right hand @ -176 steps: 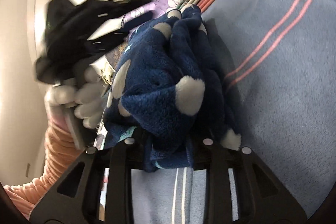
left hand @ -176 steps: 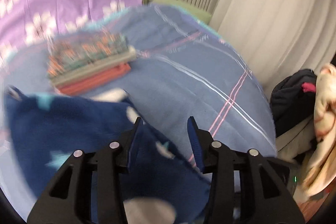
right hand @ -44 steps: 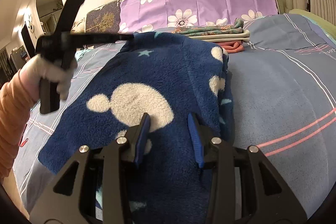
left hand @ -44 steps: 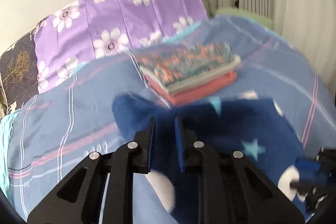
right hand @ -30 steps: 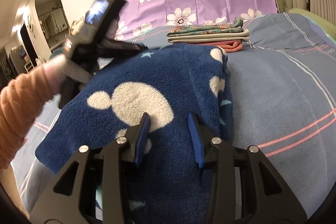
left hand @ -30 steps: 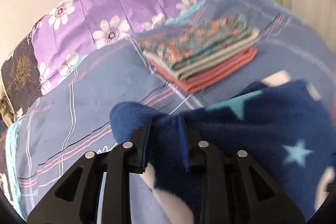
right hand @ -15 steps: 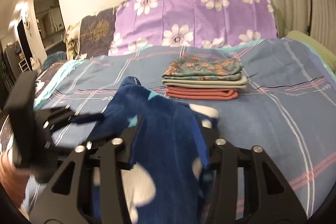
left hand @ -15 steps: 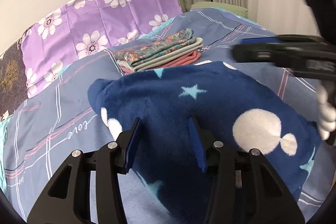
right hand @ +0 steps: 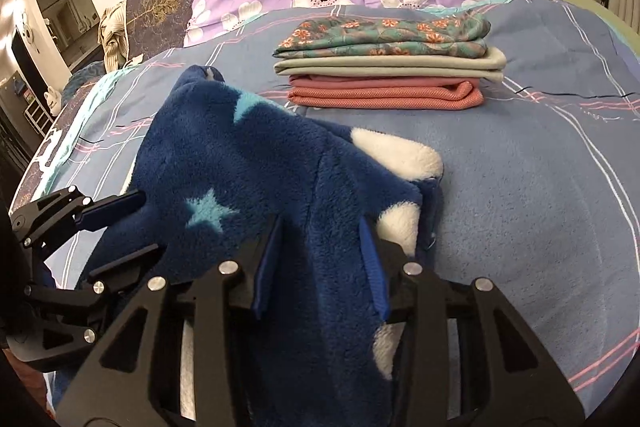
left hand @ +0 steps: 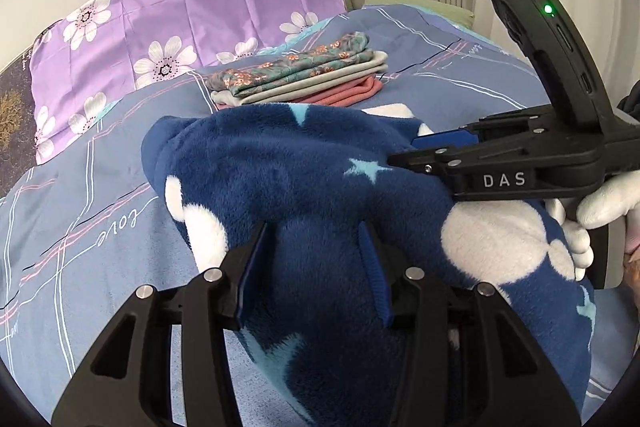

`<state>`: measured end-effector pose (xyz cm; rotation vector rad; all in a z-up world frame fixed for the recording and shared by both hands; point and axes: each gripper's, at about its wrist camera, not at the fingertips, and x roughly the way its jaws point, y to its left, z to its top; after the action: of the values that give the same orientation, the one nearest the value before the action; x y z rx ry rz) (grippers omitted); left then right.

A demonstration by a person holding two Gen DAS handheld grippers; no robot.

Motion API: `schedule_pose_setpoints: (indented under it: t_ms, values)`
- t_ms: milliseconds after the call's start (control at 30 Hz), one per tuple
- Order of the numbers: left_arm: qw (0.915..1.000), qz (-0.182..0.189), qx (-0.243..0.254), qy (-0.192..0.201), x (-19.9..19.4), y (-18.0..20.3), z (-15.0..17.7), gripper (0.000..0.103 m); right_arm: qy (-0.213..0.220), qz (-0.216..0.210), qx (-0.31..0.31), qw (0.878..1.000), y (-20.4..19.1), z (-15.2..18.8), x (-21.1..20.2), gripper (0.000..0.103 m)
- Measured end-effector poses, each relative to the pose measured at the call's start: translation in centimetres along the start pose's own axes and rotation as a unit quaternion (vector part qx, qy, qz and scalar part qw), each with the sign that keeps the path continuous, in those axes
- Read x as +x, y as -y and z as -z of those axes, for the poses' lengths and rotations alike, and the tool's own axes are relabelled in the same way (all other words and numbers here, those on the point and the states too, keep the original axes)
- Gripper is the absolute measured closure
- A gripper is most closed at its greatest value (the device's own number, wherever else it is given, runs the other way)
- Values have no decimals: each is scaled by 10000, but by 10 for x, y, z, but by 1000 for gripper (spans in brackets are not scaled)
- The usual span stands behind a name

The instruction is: Fold small clothes

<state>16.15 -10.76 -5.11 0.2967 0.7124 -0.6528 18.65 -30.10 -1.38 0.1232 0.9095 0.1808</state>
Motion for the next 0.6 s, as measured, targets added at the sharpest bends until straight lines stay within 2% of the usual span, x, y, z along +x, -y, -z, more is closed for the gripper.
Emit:
schedule_pose_setpoints:
  t_ms: [133,200,267,367,433,500,567,600]
  values:
    - [9996,-71,-39,261,-28,-1,0,56,206,158,-127,9996,-4,-2,-21,63]
    - [9989,46,-176,424,-53,-4,3,54,581,382,-168,9974,-9,7,-57,62]
    - [9972,209,-230,675,-84,-3,15,51,878,82,-183,9959,-13,24,-92,61]
    - [9964,374,-17,763,-113,15,36,46,1062,-458,-197,9931,-18,60,-120,55]
    - [9970,456,209,589,-112,33,53,44,960,-441,-180,9942,-21,88,-119,54]
    - [9981,227,573,-35,-80,54,74,41,550,-215,-36,9982,-14,111,-91,52]
    - [9958,-144,897,105,-62,66,86,37,663,-297,28,9974,-6,119,-78,52]
    - [9956,-218,910,104,-59,69,84,37,646,-194,-77,9977,-9,116,-78,52]
